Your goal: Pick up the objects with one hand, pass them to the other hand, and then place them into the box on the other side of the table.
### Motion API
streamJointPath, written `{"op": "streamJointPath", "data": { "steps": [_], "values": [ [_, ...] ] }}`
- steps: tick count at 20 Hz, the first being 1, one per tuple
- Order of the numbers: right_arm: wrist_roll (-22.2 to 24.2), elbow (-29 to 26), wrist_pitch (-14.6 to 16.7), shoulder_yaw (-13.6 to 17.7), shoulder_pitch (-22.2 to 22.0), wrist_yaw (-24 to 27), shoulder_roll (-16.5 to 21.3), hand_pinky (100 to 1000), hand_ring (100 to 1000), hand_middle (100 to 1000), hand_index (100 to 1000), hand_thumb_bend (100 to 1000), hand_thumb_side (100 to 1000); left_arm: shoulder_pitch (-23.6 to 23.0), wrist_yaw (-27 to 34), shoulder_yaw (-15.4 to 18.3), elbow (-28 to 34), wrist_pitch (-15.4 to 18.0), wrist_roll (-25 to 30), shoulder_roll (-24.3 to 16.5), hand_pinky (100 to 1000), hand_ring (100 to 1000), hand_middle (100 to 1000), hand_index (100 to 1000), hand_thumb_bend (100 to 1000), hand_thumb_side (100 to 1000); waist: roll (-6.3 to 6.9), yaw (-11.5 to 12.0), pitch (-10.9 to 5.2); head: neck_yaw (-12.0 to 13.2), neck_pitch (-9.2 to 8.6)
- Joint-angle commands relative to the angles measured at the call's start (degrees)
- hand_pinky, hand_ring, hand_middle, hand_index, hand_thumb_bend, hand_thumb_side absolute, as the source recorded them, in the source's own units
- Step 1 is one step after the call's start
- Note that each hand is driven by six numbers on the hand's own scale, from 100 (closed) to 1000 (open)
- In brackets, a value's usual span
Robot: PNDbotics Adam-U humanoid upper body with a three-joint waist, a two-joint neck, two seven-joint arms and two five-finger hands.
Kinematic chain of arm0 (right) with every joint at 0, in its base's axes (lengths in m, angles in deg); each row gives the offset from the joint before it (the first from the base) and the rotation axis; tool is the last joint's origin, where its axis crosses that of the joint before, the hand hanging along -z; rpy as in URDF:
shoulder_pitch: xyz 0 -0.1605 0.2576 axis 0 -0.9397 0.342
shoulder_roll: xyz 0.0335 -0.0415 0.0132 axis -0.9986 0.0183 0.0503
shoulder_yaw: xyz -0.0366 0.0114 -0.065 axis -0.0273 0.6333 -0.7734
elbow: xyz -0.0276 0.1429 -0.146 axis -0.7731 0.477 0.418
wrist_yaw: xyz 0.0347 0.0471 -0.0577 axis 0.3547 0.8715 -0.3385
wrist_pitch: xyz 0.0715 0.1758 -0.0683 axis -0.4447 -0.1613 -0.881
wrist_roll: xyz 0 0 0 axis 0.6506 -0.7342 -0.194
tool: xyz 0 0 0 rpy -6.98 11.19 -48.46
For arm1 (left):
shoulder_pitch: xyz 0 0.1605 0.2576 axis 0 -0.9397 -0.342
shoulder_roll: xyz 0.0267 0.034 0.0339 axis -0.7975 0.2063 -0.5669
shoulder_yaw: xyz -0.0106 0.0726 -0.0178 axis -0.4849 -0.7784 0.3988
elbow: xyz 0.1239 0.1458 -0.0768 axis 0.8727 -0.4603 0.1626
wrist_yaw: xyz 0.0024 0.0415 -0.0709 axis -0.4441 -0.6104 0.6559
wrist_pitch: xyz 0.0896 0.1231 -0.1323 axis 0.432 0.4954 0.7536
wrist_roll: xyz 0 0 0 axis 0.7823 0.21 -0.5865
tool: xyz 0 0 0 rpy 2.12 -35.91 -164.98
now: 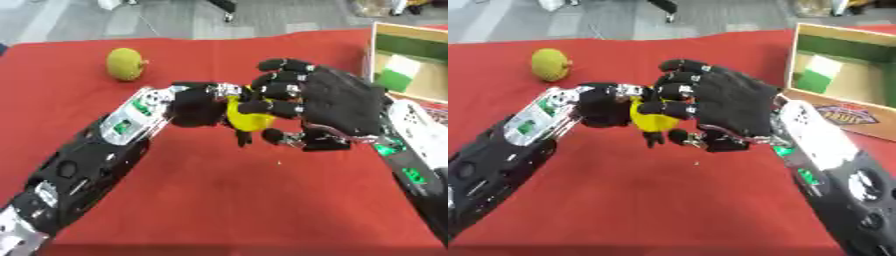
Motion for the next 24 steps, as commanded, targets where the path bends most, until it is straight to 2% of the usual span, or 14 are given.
{"op": "streamJointPath", "data": {
  "steps": [1, 4, 5, 6, 7, 11, 13, 15, 18, 21, 24],
  "values": [
    [-2.1, -0.9, -1.8, 0.6, 0.5, -0.5, 1.6, 811, 657, 459, 745, 265, 100, 1.3, 0.5, 0.0, 1.8, -0.2, 0.1, -0.3, 776, 510, 389, 535, 112, 933, -0.47, 0.1, -1.17, -0.2, -0.14],
    [-5.4, -0.9, -3.8, 0.7, 0.5, -0.3, 1.7, 789, 624, 394, 700, 212, 100, 1.2, 0.5, -0.1, 1.8, -0.3, 0.1, -0.3, 776, 510, 390, 536, 114, 936, -0.41, 0.1, -1.20, -0.2, -0.14],
    [-6.4, -0.8, -4.2, 0.6, 0.5, -0.3, 1.8, 780, 612, 339, 679, 160, 100, 1.3, 0.5, -0.1, 1.8, -0.3, 0.1, -0.3, 775, 512, 392, 539, 114, 938, -0.40, 0.2, -1.21, -0.2, -0.14],
    [-7.4, -0.7, -4.5, 0.5, 0.4, -0.3, 1.8, 779, 611, 332, 676, 153, 100, 1.3, 0.5, -0.1, 1.8, -0.3, 0.1, -0.3, 775, 512, 392, 539, 114, 939, -0.39, 0.2, -1.22, -0.3, -0.14],
    [-8.2, -0.5, -4.7, 0.5, 0.4, -0.3, 1.8, 771, 601, 272, 656, 100, 100, 1.3, 0.5, -0.1, 1.9, -0.3, 0.1, -0.3, 775, 515, 396, 543, 118, 944, -0.38, 0.2, -1.23, -0.3, -0.14],
    [-11.4, 0.1, -5.4, 0.4, 0.3, 0.2, 1.8, 759, 589, 242, 624, 100, 100, 1.4, 0.3, 0.0, 1.9, 0.5, 0.1, -0.8, 774, 531, 427, 581, 142, 980, -0.40, 0.2, -1.27, -0.3, -0.14],
    [-12.4, 0.3, -5.7, 0.5, 0.3, 0.3, 1.9, 757, 584, 230, 614, 100, 100, 1.6, 0.0, 0.2, 2.0, 1.5, 0.1, -1.6, 789, 560, 470, 638, 185, 1000, -0.40, 0.2, -1.30, -0.3, -0.14],
    [-13.4, 0.4, -6.0, 0.7, 0.2, 0.2, 2.1, 756, 579, 217, 608, 100, 100, 1.7, -0.6, 0.8, 2.2, 3.9, 0.1, -3.2, 805, 595, 516, 694, 259, 1000, -0.37, 0.1, -1.33, -0.4, -0.14],
    [-14.4, 0.8, -7.0, 1.4, -0.3, 0.0, 2.3, 755, 581, 209, 606, 100, 100, 1.4, -2.8, 3.4, 0.8, 9.2, 0.1, -6.3, 827, 637, 575, 752, 323, 1000, -0.31, 0.0, -1.37, -0.3, -0.14],
    [-15.1, 1.3, -8.1, 2.4, -1.0, -0.3, 2.9, 753, 586, 195, 605, 100, 100, 0.8, -5.7, 7.3, -2.4, 15.0, -0.4, -9.7, 844, 680, 628, 788, 321, 1000, -0.31, -0.1, -1.44, -0.3, -0.14],
    [-15.7, 2.4, -10.7, 4.9, -2.3, 0.5, 4.1, 749, 597, 182, 604, 100, 100, -0.9, -7.1, 11.9, -4.5, 19.9, -2.6, -13.9, 848, 687, 638, 795, 285, 1000, -0.27, -0.4, -1.46, -0.1, -0.14]
  ]
}}
